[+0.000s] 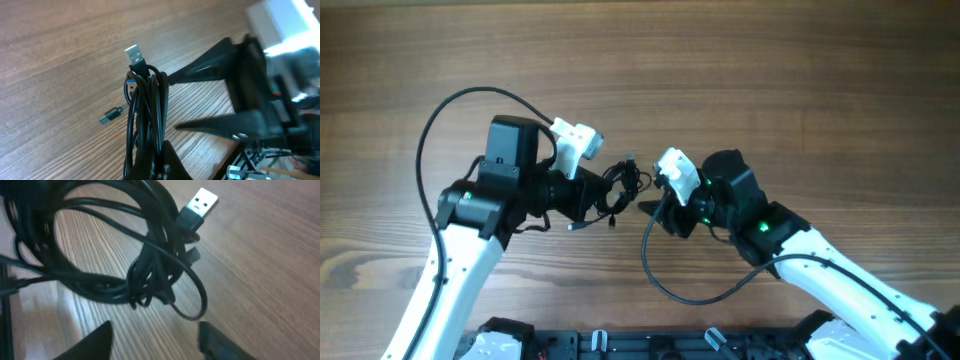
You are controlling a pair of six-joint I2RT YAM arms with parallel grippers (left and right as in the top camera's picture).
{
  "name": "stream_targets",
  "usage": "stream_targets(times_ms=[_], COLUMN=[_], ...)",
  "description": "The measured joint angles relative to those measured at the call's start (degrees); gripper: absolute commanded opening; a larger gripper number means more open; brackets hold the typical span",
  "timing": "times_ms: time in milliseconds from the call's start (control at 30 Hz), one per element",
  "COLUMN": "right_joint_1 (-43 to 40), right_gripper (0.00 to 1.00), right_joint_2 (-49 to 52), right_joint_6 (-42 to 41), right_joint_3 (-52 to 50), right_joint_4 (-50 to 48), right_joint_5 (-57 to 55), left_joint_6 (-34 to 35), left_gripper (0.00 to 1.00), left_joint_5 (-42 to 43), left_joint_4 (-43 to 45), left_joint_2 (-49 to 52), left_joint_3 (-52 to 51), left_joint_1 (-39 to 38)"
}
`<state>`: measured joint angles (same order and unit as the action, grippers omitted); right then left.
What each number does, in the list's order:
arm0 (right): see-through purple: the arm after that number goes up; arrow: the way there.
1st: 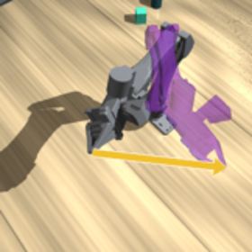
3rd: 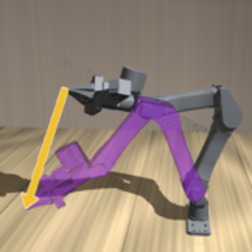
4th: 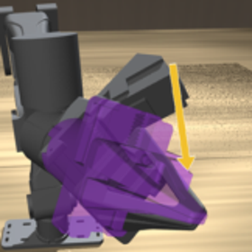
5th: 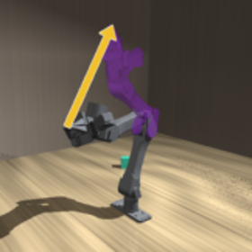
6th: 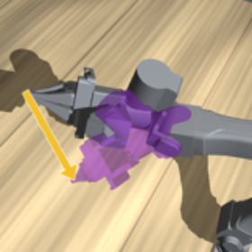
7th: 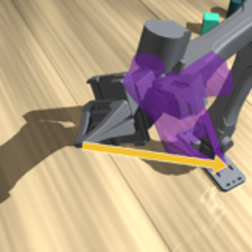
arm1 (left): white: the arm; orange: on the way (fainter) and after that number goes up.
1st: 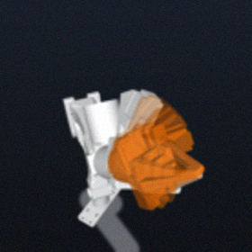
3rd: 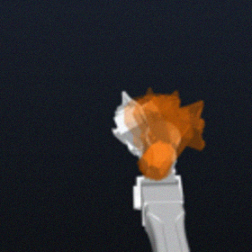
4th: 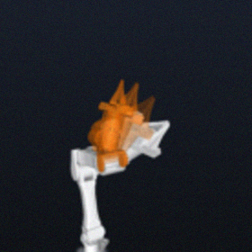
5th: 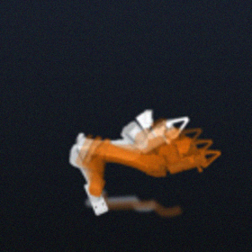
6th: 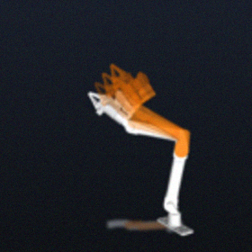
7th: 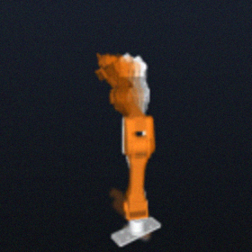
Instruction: Untangle cables
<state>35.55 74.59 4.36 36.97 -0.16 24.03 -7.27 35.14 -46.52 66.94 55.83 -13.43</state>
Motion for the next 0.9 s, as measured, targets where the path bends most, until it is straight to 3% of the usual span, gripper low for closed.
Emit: stream_targets(times_ms=[167,367,467,633,733,900], right_joint_1=[0.0,0.0,0.0,0.0,0.0,0.0], right_gripper=[0.51,0.5,0.32,0.32,0.04,0.04], right_joint_2=[1.2,1.3,1.3,2.0,5.8,7.3], right_joint_6=[5.5,12.3,14.2,16.9,17.4,15.5], right_joint_3=[0.0,0.0,0.0,0.0,0.0,0.0], right_joint_4=[-5.1,-2.3,-2.2,-3.3,-5.5,-6.6], right_joint_5=[0.3,-7.1,-7.1,-1.7,-0.1,0.4], left_joint_6=[-0.2,-0.3,-0.3,-0.2,-0.2,-0.2], left_gripper=[0.04,0.04,0.04,0.04,0.04,0.04], left_joint_5=[1.4,1.5,1.7,3.0,3.9,4.9], left_joint_4=[-3.0,-3.4,-3.7,-4.1,-4.3,-4.8], left_joint_2=[-1.5,-1.5,-1.5,-1.5,-1.6,-1.6], left_joint_3=[0.0,0.0,0.0,0.0,0.0,0.0], left_joint_1=[0.0,0.0,0.0,0.0,0.0,0.0])
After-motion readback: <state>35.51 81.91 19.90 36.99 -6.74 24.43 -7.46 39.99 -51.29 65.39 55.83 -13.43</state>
